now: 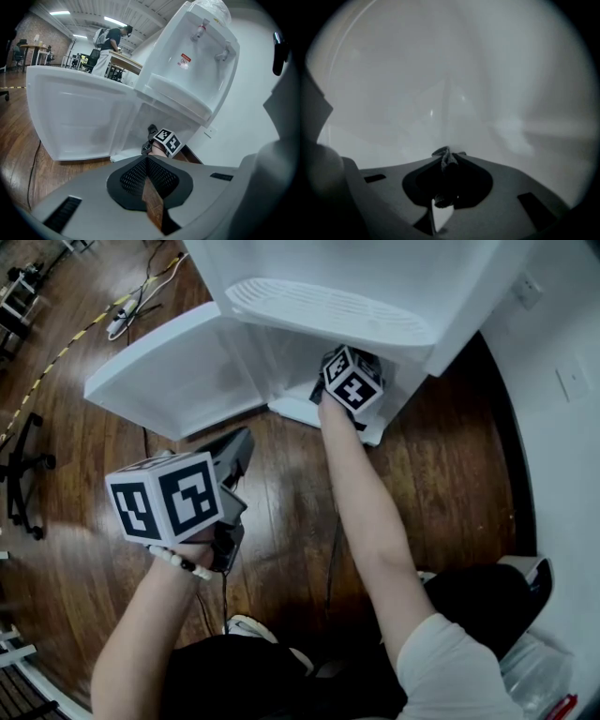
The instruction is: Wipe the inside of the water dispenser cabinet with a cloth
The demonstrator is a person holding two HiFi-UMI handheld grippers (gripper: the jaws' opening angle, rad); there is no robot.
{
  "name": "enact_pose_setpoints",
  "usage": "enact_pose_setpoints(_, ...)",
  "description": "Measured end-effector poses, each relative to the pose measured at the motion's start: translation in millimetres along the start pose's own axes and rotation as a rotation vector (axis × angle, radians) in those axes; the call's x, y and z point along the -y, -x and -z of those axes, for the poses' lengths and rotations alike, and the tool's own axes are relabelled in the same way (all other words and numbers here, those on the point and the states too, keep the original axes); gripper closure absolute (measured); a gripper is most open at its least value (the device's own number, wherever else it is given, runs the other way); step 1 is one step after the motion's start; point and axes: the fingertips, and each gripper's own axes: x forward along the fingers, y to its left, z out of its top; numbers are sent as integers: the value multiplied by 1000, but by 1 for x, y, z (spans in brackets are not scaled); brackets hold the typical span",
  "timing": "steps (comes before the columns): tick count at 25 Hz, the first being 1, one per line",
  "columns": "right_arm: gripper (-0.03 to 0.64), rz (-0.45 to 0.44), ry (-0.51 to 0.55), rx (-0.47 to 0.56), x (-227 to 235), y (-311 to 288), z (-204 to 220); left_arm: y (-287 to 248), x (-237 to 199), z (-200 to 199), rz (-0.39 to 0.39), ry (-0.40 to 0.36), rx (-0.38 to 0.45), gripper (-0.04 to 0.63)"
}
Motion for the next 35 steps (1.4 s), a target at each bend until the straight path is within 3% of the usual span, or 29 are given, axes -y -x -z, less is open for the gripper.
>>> enact_pose_setpoints(6, 568, 100, -43, -146, 41, -3, 53, 0, -2, 0, -2, 5, -2, 607)
enact_pose_setpoints(13, 568, 130, -42, -159, 52, -1, 62, -1, 0, 2, 2, 3, -8, 606)
enact_pose_setpoints(20, 568, 124, -92, -18, 41, 9, 26, 1, -1, 1, 12, 7, -6, 606)
enact_pose_setpoints(27, 567, 200, -46, 120, 16, 22, -31, 5, -3, 3, 63, 28, -2, 607)
enact_pose_setpoints(30, 568, 193, -45, 188, 4, 28, -49, 6, -6, 6, 93, 35, -12, 606)
enact_pose_setpoints(35, 567, 270, -106, 156, 22, 24, -32, 8, -14, 12, 143, 69, -27, 606)
